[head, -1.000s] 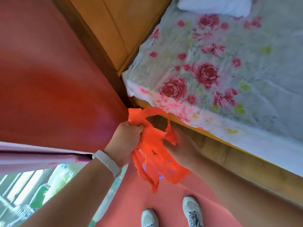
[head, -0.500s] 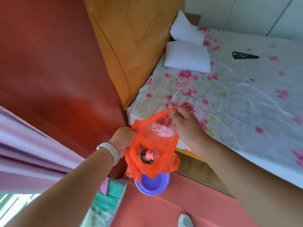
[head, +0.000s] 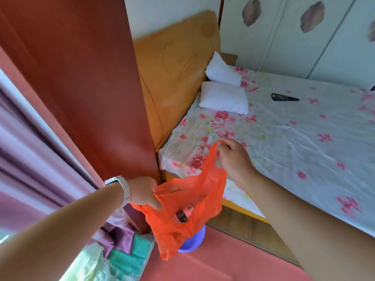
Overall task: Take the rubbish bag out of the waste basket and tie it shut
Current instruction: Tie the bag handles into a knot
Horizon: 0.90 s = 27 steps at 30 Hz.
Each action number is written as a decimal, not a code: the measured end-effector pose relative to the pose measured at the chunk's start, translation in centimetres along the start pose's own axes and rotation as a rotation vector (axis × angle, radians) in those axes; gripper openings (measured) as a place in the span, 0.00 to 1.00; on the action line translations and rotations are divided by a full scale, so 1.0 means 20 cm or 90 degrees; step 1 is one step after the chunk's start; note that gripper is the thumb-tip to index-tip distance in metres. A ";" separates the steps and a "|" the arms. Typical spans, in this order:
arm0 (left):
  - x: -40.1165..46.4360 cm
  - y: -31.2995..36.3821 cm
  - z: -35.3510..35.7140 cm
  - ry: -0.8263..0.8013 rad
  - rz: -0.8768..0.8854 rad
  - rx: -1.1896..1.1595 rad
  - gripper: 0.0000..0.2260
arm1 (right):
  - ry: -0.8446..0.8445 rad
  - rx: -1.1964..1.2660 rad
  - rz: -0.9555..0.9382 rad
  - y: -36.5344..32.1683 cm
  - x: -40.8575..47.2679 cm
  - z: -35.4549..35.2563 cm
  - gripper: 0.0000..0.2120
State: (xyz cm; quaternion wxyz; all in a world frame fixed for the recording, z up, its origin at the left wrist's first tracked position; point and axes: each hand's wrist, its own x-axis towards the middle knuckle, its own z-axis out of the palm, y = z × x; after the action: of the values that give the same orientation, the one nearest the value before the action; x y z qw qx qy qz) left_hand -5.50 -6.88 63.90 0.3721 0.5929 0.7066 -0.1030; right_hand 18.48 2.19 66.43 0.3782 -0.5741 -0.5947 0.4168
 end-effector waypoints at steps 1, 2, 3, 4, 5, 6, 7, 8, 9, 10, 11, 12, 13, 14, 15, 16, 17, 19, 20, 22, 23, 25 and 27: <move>-0.02 -0.01 -0.01 -0.005 -0.015 0.055 0.27 | 0.022 -0.003 0.014 0.02 0.00 -0.03 0.15; -0.05 -0.02 -0.02 -0.011 -0.036 0.100 0.25 | 0.041 -0.002 0.025 0.03 0.00 -0.08 0.14; -0.09 0.00 -0.02 -0.028 -0.067 0.142 0.22 | 0.054 -0.001 0.033 0.04 -0.01 -0.12 0.14; -0.14 0.02 -0.01 -0.044 -0.102 0.187 0.15 | 0.064 0.002 0.034 0.05 -0.02 -0.17 0.14; -0.17 0.04 0.01 -0.049 -0.130 0.217 0.07 | 0.070 0.004 0.034 0.06 -0.03 -0.22 0.13; -0.19 0.06 0.04 -0.061 -0.143 0.242 0.06 | 0.074 0.005 0.034 0.07 -0.04 -0.25 0.13; -0.23 0.08 0.06 -0.083 -0.152 0.280 0.09 | 0.076 0.001 0.030 0.08 -0.05 -0.29 0.14; -0.26 0.10 0.08 -0.111 -0.159 0.266 0.12 | 0.073 -0.005 0.025 0.08 -0.06 -0.32 0.14; -0.28 0.13 0.09 -0.125 -0.180 0.225 0.13 | 0.069 -0.010 0.021 0.09 -0.07 -0.35 0.14; -0.29 0.14 0.09 -0.102 -0.185 0.186 0.14 | 0.062 -0.014 0.016 0.09 -0.09 -0.38 0.14; -0.33 0.19 0.08 -0.080 -0.185 0.131 0.14 | 0.050 -0.019 0.012 0.09 -0.11 -0.41 0.14; -0.36 0.23 0.08 -0.072 -0.183 0.075 0.13 | 0.036 -0.024 0.006 0.09 -0.13 -0.44 0.14; -0.39 0.27 0.09 -0.045 -0.176 0.031 0.11 | 0.022 -0.032 -0.001 0.10 -0.16 -0.46 0.14; -0.42 0.32 0.10 -0.021 -0.177 -0.004 0.08 | 0.003 -0.039 -0.010 0.10 -0.19 -0.48 0.14; -0.46 0.37 0.12 0.009 -0.188 -0.055 0.07 | -0.017 -0.048 -0.024 0.11 -0.22 -0.51 0.14; -0.47 0.42 0.14 0.050 -0.165 -0.085 0.08 | -0.040 -0.065 -0.043 0.12 -0.26 -0.53 0.14; -0.50 0.46 0.17 0.093 -0.150 -0.130 0.09 | -0.065 -0.087 -0.066 0.12 -0.29 -0.56 0.15; -0.55 0.56 0.21 0.172 -0.118 -0.218 0.09 | -0.114 -0.134 -0.120 0.13 -0.36 -0.64 0.15; -0.57 0.62 0.24 0.222 -0.103 -0.290 0.08 | -0.132 -0.153 -0.147 0.12 -0.40 -0.69 0.16; -0.63 0.73 0.32 0.327 -0.066 -0.425 0.08 | -0.158 -0.186 -0.202 0.12 -0.45 -0.79 0.17; -0.66 0.79 0.36 0.367 -0.045 -0.484 0.07 | -0.170 -0.202 -0.231 0.12 -0.48 -0.84 0.16; -0.70 0.87 0.45 0.435 0.006 -0.571 0.08 | -0.187 -0.228 -0.294 0.11 -0.53 -0.92 0.16; -0.75 0.95 0.52 0.493 0.036 -0.631 0.09 | -0.197 -0.252 -0.338 0.08 -0.58 -0.99 0.17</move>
State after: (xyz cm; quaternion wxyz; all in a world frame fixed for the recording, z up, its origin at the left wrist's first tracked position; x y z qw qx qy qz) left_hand 16.44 -19.23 71.97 0.3226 0.3632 0.7379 0.4686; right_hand 38.02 -8.21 72.48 0.2601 -0.3918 -0.8425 0.2626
